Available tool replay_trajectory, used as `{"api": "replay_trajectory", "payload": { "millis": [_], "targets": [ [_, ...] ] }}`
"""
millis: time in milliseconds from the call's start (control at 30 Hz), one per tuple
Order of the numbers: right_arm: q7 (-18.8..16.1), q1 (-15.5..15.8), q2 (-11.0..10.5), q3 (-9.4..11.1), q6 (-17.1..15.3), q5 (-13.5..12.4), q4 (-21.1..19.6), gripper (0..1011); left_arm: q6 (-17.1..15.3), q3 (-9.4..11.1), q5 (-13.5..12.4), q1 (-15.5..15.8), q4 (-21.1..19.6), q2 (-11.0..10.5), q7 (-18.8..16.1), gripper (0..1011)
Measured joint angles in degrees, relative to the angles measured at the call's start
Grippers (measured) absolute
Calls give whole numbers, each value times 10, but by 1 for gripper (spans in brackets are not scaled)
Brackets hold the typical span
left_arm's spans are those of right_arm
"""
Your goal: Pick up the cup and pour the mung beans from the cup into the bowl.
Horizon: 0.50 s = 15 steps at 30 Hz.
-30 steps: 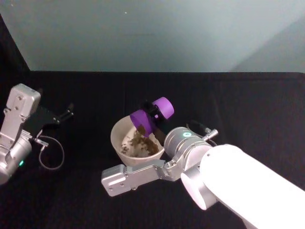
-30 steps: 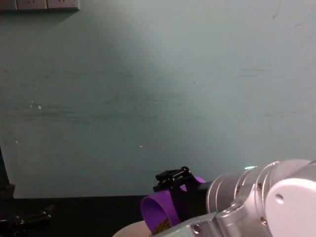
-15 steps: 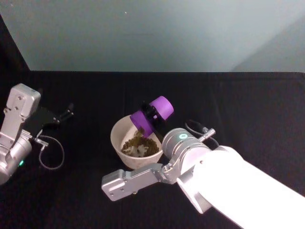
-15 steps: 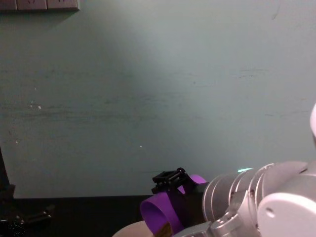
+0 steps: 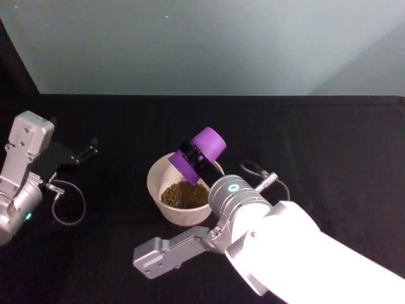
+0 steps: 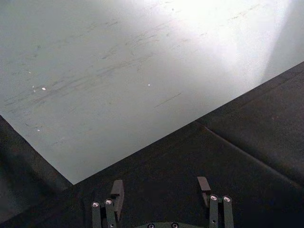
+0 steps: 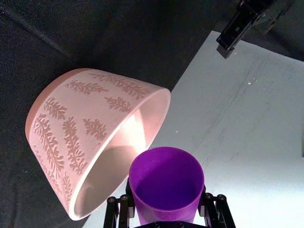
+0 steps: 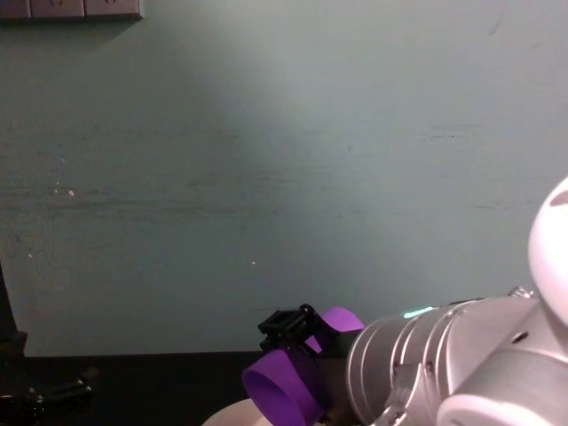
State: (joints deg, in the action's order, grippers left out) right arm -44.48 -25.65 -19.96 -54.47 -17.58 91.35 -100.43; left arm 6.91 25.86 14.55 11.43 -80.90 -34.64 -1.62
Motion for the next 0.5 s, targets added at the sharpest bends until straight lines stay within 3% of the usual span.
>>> {"api": "replay_trajectory", "payload": {
  "millis": [200,333,500],
  "targets": [
    [-2,4,2,1,1,4,-6,723,0,0,0,0,0,0,0,1000],
    [4,15,2,13,-6,-5,-13,723,0,0,0,0,0,0,0,1000],
    [52,53,6,63,-32,-63,-33,723,0,0,0,0,0,0,0,1000]
  ]
}}
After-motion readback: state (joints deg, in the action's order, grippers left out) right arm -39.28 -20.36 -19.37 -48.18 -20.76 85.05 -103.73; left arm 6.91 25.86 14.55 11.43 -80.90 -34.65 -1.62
